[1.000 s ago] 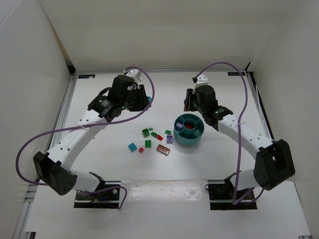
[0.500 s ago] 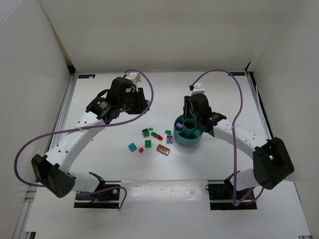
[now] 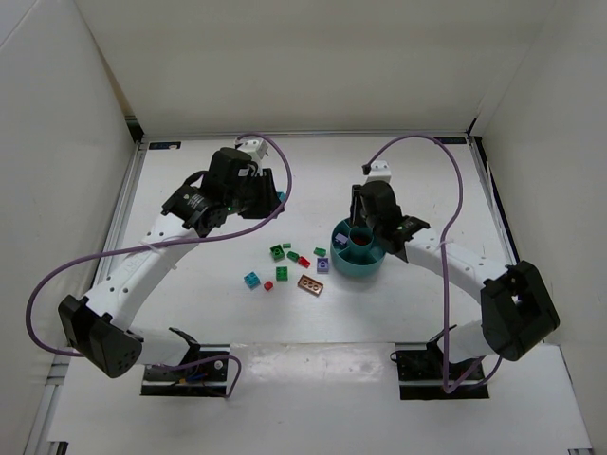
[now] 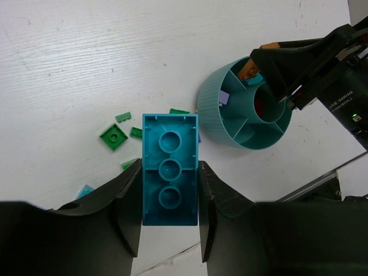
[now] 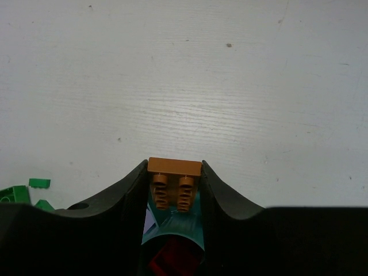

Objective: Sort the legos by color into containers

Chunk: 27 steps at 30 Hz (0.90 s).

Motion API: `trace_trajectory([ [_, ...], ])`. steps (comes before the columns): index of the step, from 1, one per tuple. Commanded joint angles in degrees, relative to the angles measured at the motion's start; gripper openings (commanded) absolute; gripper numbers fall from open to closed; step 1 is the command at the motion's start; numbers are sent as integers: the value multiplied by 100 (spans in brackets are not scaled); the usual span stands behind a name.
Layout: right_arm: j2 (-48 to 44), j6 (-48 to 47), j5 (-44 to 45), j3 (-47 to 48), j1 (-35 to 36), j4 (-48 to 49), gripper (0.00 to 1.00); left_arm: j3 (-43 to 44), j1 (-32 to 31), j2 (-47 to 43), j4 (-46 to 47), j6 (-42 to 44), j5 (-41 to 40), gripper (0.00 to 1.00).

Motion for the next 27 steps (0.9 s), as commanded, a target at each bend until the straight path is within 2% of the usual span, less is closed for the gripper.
trace_trajectory([
  [1, -50, 133, 192, 107, 51, -54, 41, 3, 34, -242, -35, 71, 90, 1],
  [5, -191, 151, 51, 152, 33, -152, 55, -6, 34, -225, 0, 53, 152, 1],
  [6, -252, 151, 25, 143, 42, -152, 61, -23, 34, -233, 0, 44, 134, 1],
  [9, -402, 125, 33, 134, 68, -343, 68, -23, 34, -242, 9, 44, 178, 1],
  [15, -885, 265, -133, 151, -116, -529, 68, 82, -36, -164, -26, 220, 275, 1],
  [19, -1359, 546, -317, 143, -450, -898, 68, 460, -387, 144, -176, 553, 257, 1],
  [27, -2404, 1178, 112, 11, -1047, -2092, 69, 1426, -1178, 1101, -527, 1204, 398, 1],
])
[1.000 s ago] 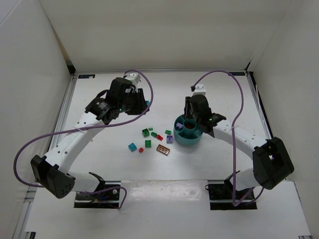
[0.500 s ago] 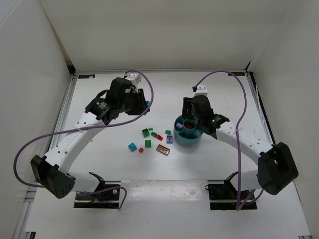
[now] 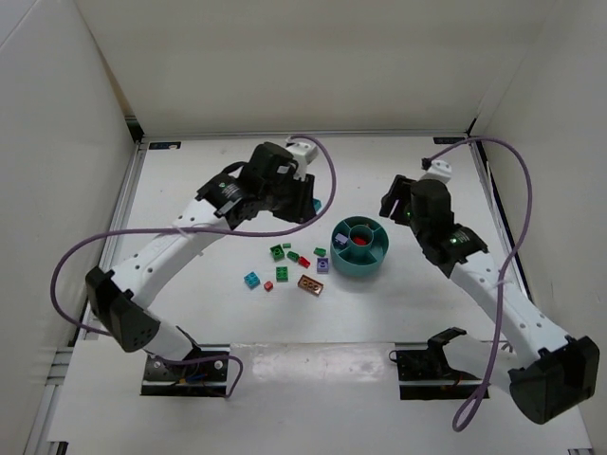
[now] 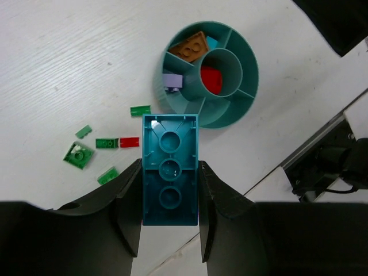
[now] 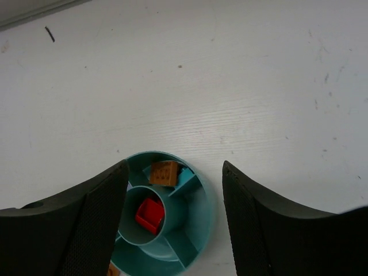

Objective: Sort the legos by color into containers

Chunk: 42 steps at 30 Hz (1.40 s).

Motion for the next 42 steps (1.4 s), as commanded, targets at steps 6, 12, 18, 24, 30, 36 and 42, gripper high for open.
trace_trajectory([
  [6, -1367, 641, 90, -316, -1005, -1204, 69, 1024, -820, 964, -395, 650, 169, 1],
  [12, -1904, 430, -418, -413, -1568, -1513, 69, 1877, -1128, 1790, -675, 904, 492, 1],
  [18, -2089, -248, -2656, -493, -2104, -1363, 73, 1580, -1225, 1730, 76, 897, 485, 1],
  [24, -1809, 728, -5164, -326, -2885, -1206, 73, 298, -1409, 896, 1781, 905, 284, 1],
  [30, -1071, 1195, -7142, 104, -3204, -915, 68, -170, -1603, 604, 2453, 1468, 160, 1],
  [36, -693, 904, -7345, 580, -2764, -1381, 66, -187, -1638, 586, 2558, 1591, 221, 1],
  [42, -701, 1054, -7469, 589, -2720, -1293, 63, -231, -1647, 578, 2637, 1608, 169, 1],
])
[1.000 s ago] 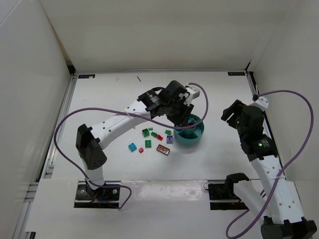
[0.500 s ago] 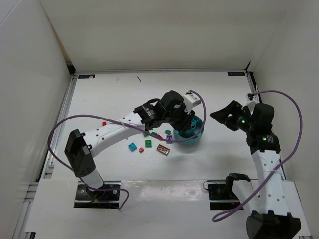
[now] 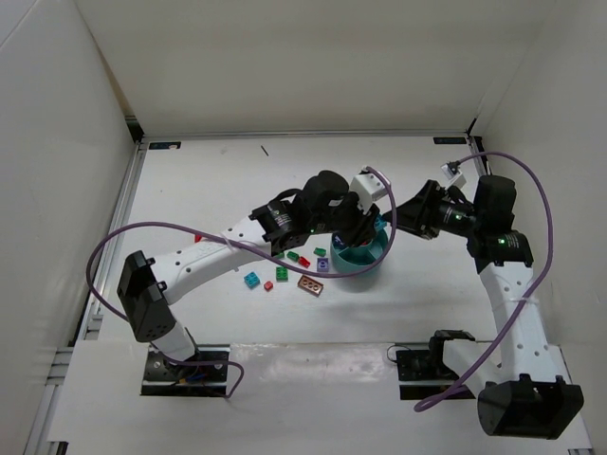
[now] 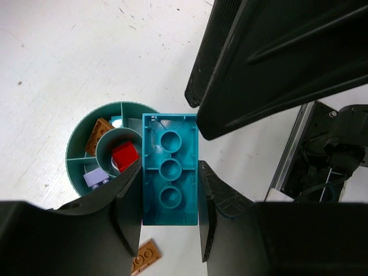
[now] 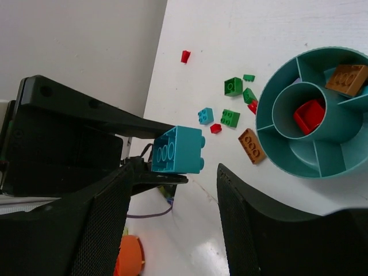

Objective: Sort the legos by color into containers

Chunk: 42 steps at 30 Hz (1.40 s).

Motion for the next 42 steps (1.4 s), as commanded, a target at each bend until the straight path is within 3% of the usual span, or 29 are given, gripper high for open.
trace_trajectory([
  [1, -17, 9, -345, 178, 14, 66, 63, -80, -23, -270, 237, 83, -41, 1],
  [7, 194, -184, -240, 230, 260, -75, 62, -151, -6, -376, 439, 153, -6, 1],
  [10, 273, -53, -258, 266, 348, 110, 49, -168, -15, -367, 492, 171, -6, 1],
  [17, 519, -26, -161, 345, 506, 215, 48, -291, -32, -455, 694, 153, 99, 1],
  [20, 494, -35, -135, 362, 471, 250, 31, -309, -14, -464, 677, 179, 108, 1],
  [23, 397, -61, 76, 362, 454, 303, 2, -300, -14, -481, 598, 188, 117, 1],
  [25, 318, -53, 155, 345, 367, 373, 0, -309, -23, -481, 502, 197, 108, 1],
  [29, 212, -9, -2, 345, 85, 453, 0, -177, -23, -455, 247, 110, -75, 22],
  [30, 203, -9, -29, 336, 111, 444, 0, -142, -15, -455, 124, 118, -76, 42],
  [33, 159, -43, -126, 345, -310, 470, 0, 7, 3, -429, -157, 118, -67, 73],
  [39, 124, -535, 172, 555, -513, 14, 0, -9, 258, -639, -720, -189, -129, 97],
  [42, 124, -676, 260, 556, -557, -161, 0, -413, 669, -973, -633, -618, 29, 98],
])
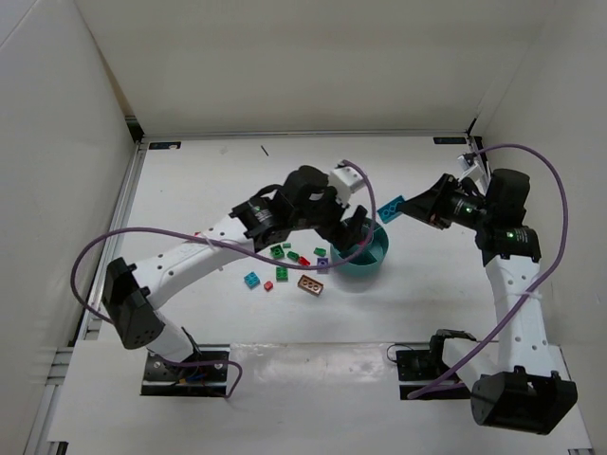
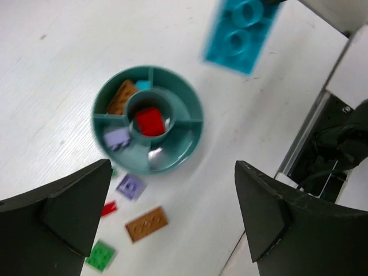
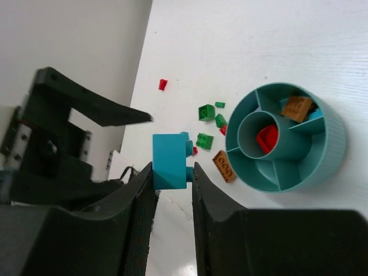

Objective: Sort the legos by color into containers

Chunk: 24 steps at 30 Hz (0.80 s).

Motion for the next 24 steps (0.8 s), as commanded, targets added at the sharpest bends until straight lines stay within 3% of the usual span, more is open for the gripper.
trace_trajectory([
  [1, -77, -444, 188, 263, -57, -234, 0, -289, 448, -892, -132, -543, 101, 98],
  [4, -59, -830, 883, 403, 109, -656, 0, -527, 853, -1043, -211, -974, 163, 100],
  [5, -51, -963, 1579, 430, 197, -779, 0, -580, 1079, -1096, -263, -1062, 137, 100],
  [7, -16, -1174, 2120, 491, 810, -1042, 0, -615, 1230, -1131, -509, -1396, 137, 100],
  [8, 11, -1201, 3097, 491, 988, -1131, 0, -624, 1448, -1166, -579, -1510, 206, 100],
  [10, 46, -1140, 3893, 422, 1654, -1149, 0, -685, 1547, -1175, -711, -1625, 225, 100],
  [20, 626, -674, 5680, 87, 2263, -745, 0, -800, 1890, -1237, -1239, -1696, 5, 100],
  [24, 889, -639, 5927, 105, 2369, -762, 0, -800, 2039, -1158, -1415, -1792, 57, 100],
])
